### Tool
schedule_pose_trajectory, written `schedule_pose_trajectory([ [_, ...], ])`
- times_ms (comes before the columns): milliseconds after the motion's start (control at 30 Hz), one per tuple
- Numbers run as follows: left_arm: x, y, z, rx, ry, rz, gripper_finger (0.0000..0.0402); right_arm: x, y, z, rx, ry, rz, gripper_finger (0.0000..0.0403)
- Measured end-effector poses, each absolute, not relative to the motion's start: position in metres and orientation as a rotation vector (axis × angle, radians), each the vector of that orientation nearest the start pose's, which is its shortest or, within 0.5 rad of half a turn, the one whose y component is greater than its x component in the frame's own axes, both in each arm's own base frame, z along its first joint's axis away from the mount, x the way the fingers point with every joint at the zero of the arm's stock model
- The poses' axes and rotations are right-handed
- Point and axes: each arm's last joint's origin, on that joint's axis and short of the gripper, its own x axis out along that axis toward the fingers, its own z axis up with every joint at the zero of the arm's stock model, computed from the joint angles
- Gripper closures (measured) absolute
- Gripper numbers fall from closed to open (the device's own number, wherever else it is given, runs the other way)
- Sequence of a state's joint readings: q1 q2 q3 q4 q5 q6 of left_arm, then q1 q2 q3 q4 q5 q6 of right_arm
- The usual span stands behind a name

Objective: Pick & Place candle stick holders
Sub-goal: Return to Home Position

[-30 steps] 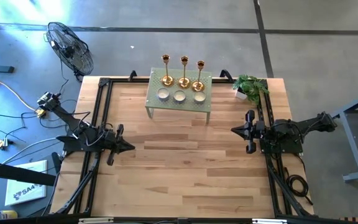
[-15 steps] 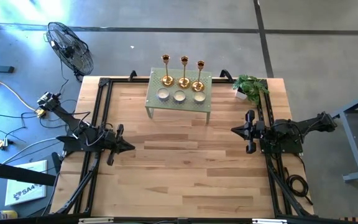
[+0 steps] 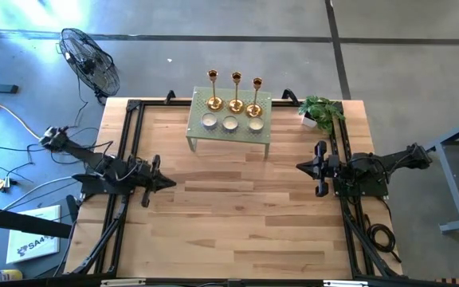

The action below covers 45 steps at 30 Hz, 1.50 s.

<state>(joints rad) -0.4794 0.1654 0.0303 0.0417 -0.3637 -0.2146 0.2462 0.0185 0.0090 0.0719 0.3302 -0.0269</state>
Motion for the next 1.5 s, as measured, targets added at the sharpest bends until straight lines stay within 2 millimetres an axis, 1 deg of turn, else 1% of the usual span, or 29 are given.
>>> schedule_pose_trajectory([
  [133,0.101,-0.027,0.166,-0.191,0.076,-0.033,0.0401,0.096,0.014,0.172,-0.009,-0.059,-0.085,0.0393],
  [267,0.099,-0.016,0.171,-0.211,0.005,0.064,0.0401,0.096,0.014,0.172,-0.009,-0.059,-0.085,0.0397],
  [400,0.095,-0.008,0.176,-0.228,-0.068,0.131,0.0401,0.096,0.014,0.172,-0.009,-0.059,-0.085,0.0397],
  [467,0.095,-0.006,0.177,-0.228,-0.075,0.152,0.0401,0.096,0.014,0.172,-0.009,-0.059,-0.085,0.0396],
  [1500,0.095,-0.005,0.177,-0.227,-0.074,0.168,0.0401,0.096,0.014,0.172,-0.008,-0.061,-0.084,0.0394],
])
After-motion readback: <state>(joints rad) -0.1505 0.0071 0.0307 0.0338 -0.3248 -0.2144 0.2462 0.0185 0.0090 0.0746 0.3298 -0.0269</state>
